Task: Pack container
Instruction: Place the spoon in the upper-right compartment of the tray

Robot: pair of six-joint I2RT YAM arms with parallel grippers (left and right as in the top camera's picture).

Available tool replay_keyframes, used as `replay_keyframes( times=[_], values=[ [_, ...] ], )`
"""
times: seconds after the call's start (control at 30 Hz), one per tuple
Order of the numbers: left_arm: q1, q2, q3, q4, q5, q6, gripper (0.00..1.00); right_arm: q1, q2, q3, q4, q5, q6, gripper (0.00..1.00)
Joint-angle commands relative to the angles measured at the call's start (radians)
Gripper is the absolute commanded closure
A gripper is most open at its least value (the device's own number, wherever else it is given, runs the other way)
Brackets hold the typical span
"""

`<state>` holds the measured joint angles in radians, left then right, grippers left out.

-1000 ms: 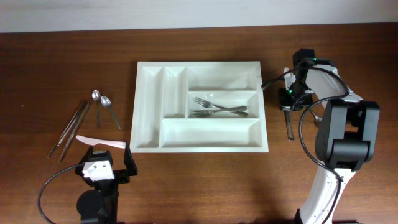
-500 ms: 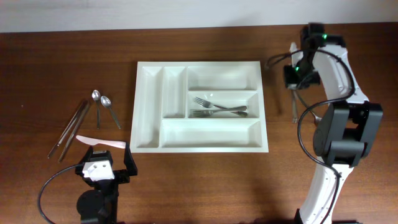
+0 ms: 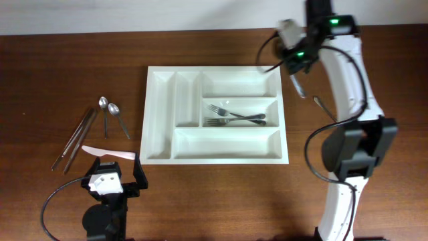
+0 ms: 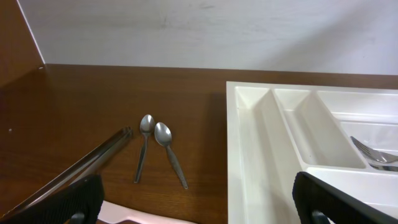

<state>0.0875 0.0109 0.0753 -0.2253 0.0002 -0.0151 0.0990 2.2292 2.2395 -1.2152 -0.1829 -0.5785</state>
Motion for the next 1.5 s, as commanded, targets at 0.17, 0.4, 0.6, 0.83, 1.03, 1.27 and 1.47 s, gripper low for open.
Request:
replay_keyframes(
  times=[0.17,0.4,0.6,0.83,1.03,1.27,1.47],
  values=[
    [0.007,-0.006,-0.006,0.001,-0.004,0.016,0.01,0.224,-0.006,-0.021,0.115,-0.046,-0.705,0.96],
    [0.007,-0.006,-0.006,0.001,-0.004,0.016,0.01,0.254,0.108,-0.044,0.179,-0.05,-0.696,0.96],
    [0.007,-0.006,-0.006,0.001,-0.004,0.016,0.01,0.253,0.153,-0.048,0.185,-0.054,-0.685,0.96],
    [0.007,-0.006,-0.006,0.001,-0.004,0.016,0.01,0.246,0.158,-0.05,0.238,-0.053,-0.631,0.52],
    [0.007,-0.006,-0.006,0.001,-0.004,0.016,0.01,0.226,0.138,-0.029,0.27,-0.042,-0.454,0.2],
    [0.007,-0.006,-0.006,0.001,-0.004,0.016,0.01,0.142,0.068,0.156,0.029,0.109,0.163,0.01],
    [0.007,-0.006,-0.006,0.001,-0.004,0.016,0.01,0.033,0.059,0.268,-0.423,0.109,0.235,0.01]
  ],
)
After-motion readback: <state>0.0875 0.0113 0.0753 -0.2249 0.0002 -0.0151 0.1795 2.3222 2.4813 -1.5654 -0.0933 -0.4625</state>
